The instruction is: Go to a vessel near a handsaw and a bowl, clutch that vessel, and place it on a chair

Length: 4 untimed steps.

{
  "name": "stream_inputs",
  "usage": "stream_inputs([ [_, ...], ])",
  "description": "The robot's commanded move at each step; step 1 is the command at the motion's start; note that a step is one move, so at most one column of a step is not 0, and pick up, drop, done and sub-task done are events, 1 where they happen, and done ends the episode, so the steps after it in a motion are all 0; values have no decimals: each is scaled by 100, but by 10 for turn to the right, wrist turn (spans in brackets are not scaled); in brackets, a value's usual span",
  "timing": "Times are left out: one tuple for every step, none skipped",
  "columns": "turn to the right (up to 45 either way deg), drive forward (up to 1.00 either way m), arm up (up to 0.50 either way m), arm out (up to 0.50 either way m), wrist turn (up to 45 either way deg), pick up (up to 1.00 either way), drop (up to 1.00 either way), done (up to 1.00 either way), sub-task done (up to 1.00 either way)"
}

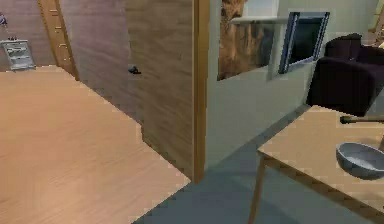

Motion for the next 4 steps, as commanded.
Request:
stream_inputs([
  [300,0,0,0,0,0,0,0,0],
  [0,55,0,0,0,0,0,0,0],
  [450,0,0,0,0,0,0,0,0],
  [390,0,0,0,0,0,0,0,0],
])
